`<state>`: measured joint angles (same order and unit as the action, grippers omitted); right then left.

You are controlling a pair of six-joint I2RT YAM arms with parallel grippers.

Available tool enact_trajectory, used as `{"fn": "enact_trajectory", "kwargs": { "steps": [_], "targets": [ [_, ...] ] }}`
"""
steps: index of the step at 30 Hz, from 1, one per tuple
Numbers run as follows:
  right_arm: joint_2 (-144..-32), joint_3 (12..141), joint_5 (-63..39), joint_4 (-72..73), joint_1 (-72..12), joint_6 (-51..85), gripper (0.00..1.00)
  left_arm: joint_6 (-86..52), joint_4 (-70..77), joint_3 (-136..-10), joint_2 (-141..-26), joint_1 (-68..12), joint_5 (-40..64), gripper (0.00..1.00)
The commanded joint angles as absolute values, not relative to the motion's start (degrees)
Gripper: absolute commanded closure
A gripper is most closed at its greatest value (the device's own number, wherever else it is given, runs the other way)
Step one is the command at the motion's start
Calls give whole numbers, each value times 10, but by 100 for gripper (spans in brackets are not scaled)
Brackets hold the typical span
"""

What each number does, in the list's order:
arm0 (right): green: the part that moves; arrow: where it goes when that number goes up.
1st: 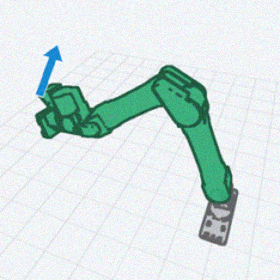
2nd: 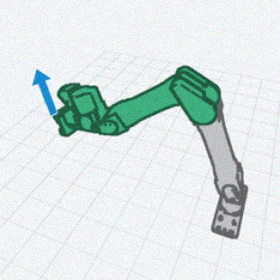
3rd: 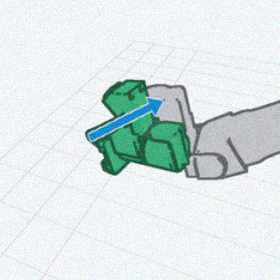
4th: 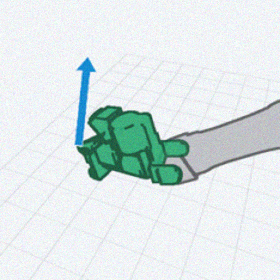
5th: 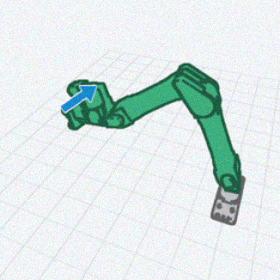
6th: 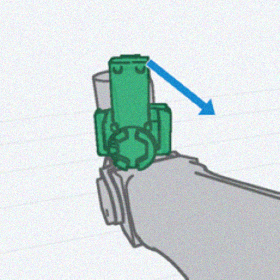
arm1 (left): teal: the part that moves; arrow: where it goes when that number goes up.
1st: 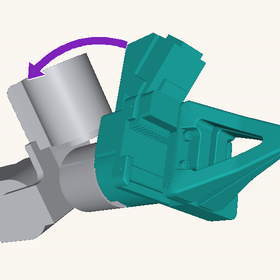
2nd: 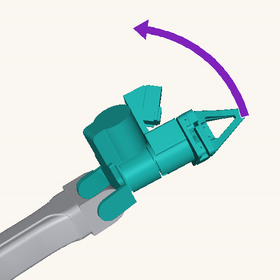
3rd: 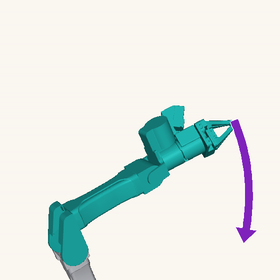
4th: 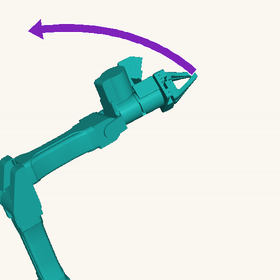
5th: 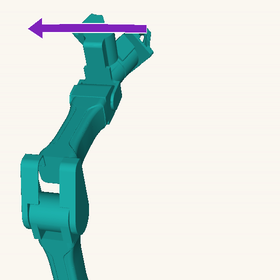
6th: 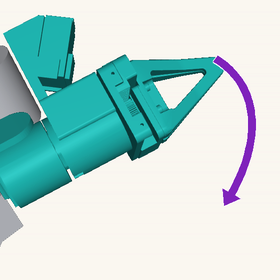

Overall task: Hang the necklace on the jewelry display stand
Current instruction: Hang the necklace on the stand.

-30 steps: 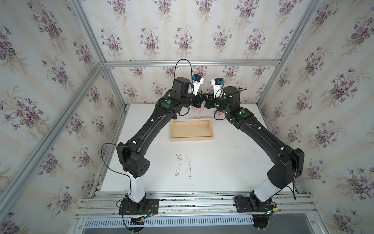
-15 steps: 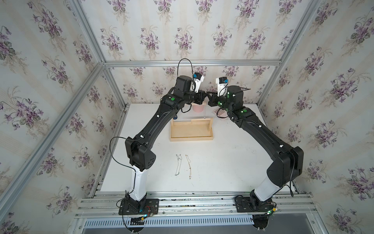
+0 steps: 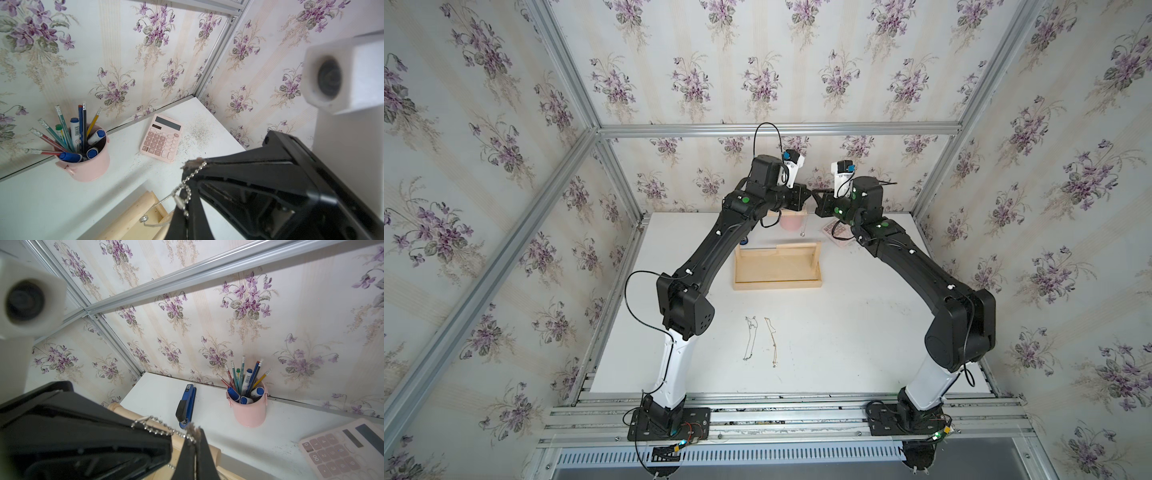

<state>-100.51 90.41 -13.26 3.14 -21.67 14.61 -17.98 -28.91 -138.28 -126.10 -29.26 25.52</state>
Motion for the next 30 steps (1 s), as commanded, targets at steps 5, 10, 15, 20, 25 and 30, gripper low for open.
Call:
{"fn": "enact_trajectory", "kwargs": {
  "steps": [5, 10, 15, 20, 25, 30],
  "targets": [
    [-1028, 918, -161, 58, -209, 145, 95, -189, -264, -1392, -1274, -290, 263, 95],
    [-1047, 931, -165, 59, -208, 137, 95, -194, -257, -1399, -1285, -287, 263, 95],
    [-1068, 948, -172, 55, -207, 131, 95, -197, -257, -1401, -1291, -281, 261, 95],
    [-1095, 973, -184, 48, -207, 127, 95, -200, -261, -1401, -1292, -276, 260, 95],
    [-1118, 995, -184, 43, -207, 117, 95, -201, -261, -1399, -1292, -272, 256, 95],
    [-1131, 1005, -195, 36, -206, 119, 95, -201, -267, -1397, -1291, -270, 254, 95]
  ]
}}
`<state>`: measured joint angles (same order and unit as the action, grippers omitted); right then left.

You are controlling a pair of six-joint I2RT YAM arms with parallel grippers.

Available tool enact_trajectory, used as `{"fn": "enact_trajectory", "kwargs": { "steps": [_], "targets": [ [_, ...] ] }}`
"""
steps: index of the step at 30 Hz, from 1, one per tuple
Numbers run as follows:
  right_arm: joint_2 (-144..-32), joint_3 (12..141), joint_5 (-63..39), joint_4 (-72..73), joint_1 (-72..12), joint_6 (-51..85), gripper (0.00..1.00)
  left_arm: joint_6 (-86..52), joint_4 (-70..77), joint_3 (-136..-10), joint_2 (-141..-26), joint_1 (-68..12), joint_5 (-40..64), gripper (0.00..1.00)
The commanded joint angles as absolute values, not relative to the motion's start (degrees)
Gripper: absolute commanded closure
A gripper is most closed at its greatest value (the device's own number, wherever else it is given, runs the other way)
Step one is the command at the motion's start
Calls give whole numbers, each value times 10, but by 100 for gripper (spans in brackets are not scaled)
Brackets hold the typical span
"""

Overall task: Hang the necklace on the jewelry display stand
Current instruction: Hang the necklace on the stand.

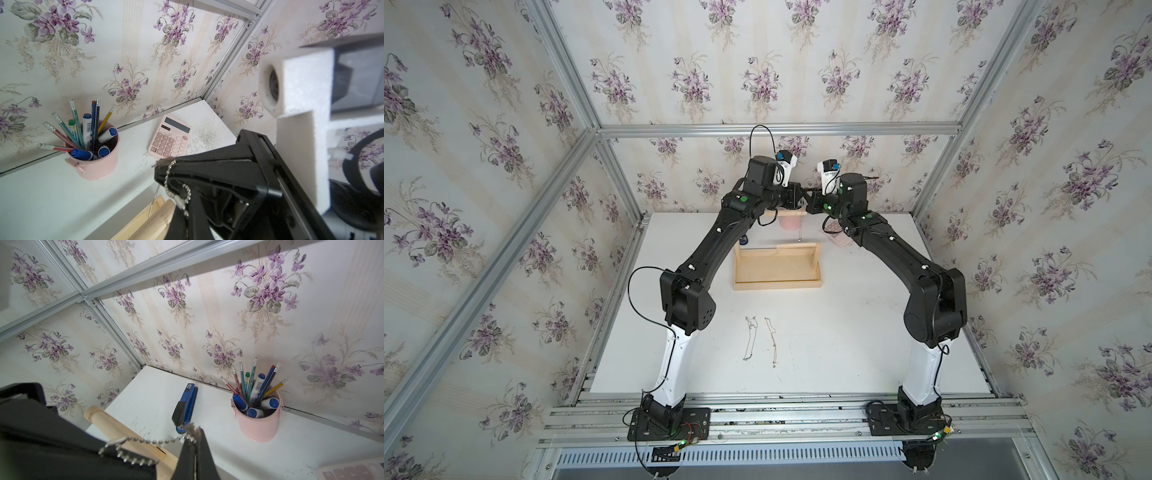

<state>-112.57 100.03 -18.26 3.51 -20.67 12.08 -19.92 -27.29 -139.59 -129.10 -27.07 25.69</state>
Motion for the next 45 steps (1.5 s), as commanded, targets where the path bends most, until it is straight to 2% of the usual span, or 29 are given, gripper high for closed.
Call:
{"fn": "enact_trajectory", "kwargs": {
  "steps": [1, 18, 33, 45],
  "targets": [
    [-1132, 1004, -205, 38, -206, 123, 95, -201, -267, -1394, -1290, -270, 255, 95],
    [-1130, 1000, -258, 55, -223, 140, 96, -198, -243, -1272, -1215, -256, 238, 96],
    [-1166, 1058, -283, -7, -266, 116, 94, -189, -236, -1177, -1130, -225, 221, 96],
    [-1171, 1069, -297, -15, -285, 106, 86, -184, -242, -1125, -1090, -199, 210, 96]
  ]
}}
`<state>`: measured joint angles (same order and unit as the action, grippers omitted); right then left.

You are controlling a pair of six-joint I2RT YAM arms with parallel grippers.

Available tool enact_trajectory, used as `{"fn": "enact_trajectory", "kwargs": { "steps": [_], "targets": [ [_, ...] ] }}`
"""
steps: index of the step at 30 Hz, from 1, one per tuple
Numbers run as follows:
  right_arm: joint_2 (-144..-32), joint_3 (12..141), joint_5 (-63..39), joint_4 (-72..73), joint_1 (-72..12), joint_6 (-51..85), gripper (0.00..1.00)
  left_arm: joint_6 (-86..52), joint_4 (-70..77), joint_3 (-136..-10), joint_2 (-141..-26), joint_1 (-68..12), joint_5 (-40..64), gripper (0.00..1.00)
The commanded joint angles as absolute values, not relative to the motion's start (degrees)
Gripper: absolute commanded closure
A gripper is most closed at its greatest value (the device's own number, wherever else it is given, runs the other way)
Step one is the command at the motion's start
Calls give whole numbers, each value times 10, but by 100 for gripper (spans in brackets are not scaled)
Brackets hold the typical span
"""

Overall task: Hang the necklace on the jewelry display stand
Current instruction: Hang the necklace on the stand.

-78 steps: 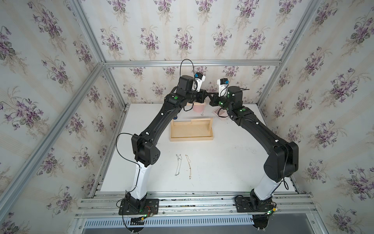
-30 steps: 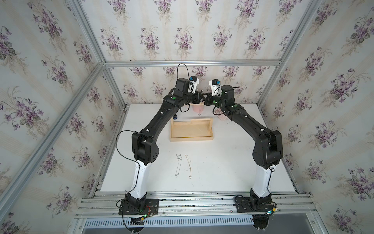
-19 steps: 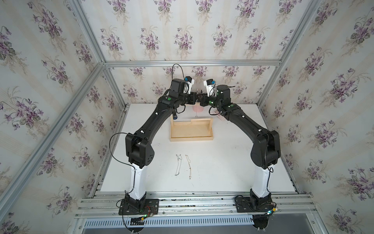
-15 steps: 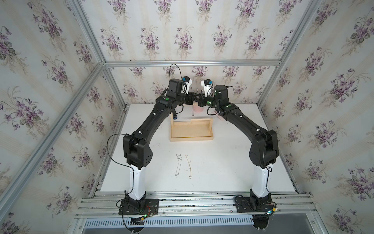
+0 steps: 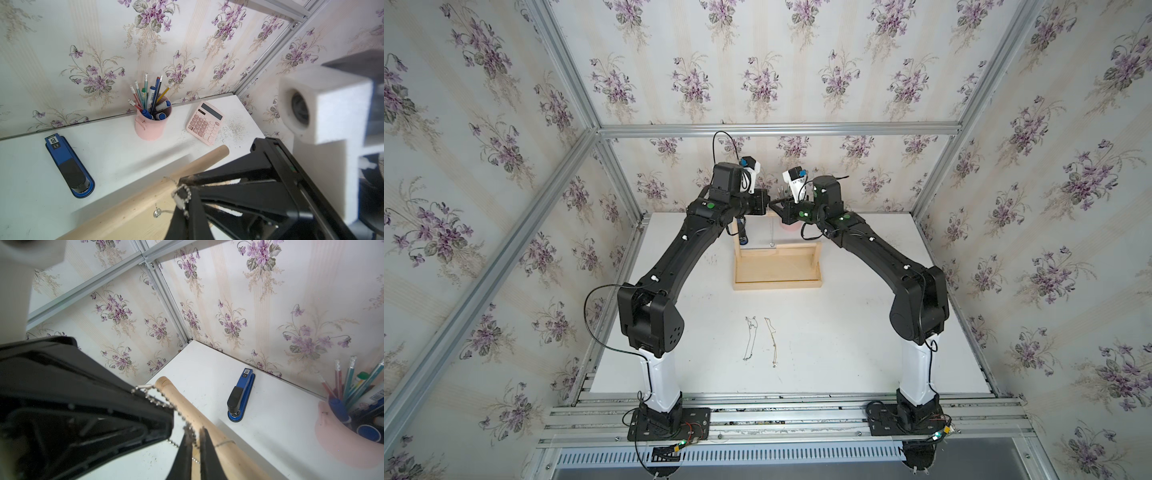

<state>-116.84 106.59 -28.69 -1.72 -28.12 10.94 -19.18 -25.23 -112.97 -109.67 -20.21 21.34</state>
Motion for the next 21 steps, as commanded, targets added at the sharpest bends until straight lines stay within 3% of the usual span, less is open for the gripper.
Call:
{"fn": "enact_trajectory", "kwargs": {
  "steps": [1, 9, 21],
  "targets": [
    [-1171, 1069, -298, -14, -286, 106, 86, -184, -242, -1121, -1088, -199, 210, 96],
    [-1169, 1067, -308, -1, -287, 111, 66, -182, -240, -1098, -1071, -190, 208, 96],
    [-1116, 1010, -274, 21, -287, 109, 62, -165, -290, -1088, -1048, -179, 175, 96]
  ]
}}
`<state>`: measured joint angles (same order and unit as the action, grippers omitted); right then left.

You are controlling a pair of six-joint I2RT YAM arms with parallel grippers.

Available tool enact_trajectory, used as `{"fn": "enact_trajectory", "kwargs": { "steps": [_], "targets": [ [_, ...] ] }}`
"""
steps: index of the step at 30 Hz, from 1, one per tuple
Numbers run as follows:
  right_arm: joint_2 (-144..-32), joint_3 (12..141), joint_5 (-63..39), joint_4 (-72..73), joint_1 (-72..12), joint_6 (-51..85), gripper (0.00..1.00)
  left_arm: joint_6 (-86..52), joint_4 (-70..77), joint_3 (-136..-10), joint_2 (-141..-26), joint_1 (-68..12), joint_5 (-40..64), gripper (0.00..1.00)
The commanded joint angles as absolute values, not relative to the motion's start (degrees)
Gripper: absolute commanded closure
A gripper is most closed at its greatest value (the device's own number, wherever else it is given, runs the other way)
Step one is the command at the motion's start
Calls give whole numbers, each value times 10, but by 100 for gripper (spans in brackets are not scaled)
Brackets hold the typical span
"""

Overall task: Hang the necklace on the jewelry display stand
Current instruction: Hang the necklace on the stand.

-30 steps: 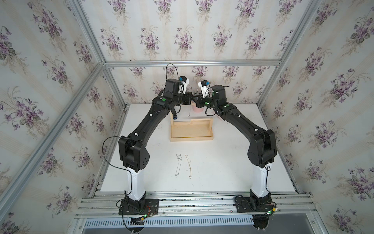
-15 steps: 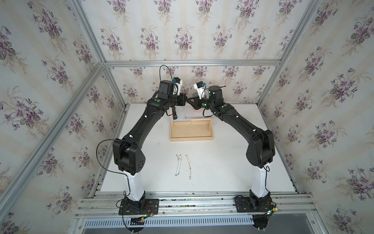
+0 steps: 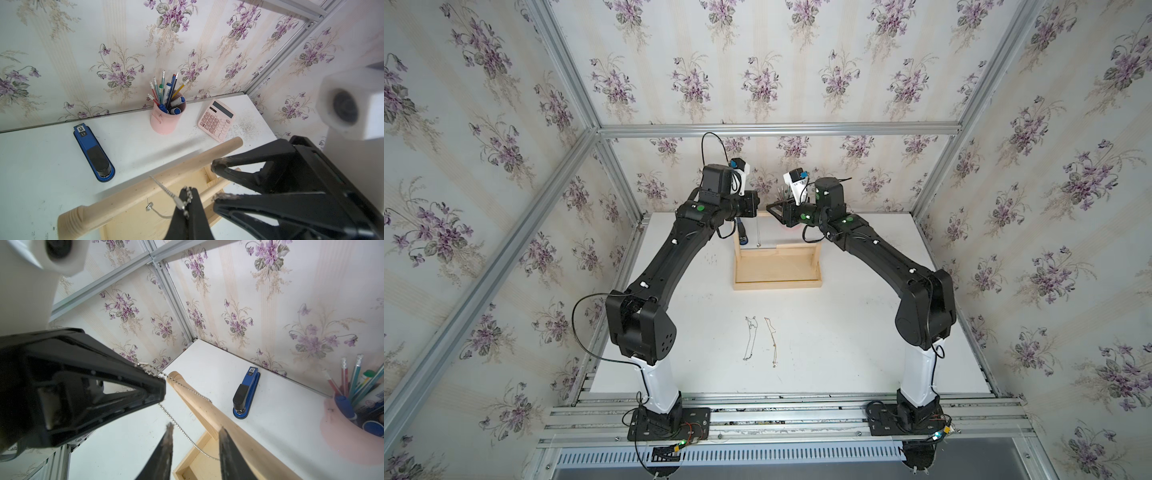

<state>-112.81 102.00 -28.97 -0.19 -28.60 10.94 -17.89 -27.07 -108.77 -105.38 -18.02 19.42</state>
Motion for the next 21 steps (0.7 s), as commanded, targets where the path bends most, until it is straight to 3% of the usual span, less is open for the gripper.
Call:
{"fn": "enact_trajectory", "kwargs": {
  "steps": [1, 21],
  "targets": [
    [-1112, 1005, -273, 23, -287, 110, 62, -163, -296, -1087, -1047, -178, 173, 96],
    [-1090, 971, -241, 19, -286, 101, 62, -168, -338, -1123, -1087, -156, 175, 95]
  ]
}}
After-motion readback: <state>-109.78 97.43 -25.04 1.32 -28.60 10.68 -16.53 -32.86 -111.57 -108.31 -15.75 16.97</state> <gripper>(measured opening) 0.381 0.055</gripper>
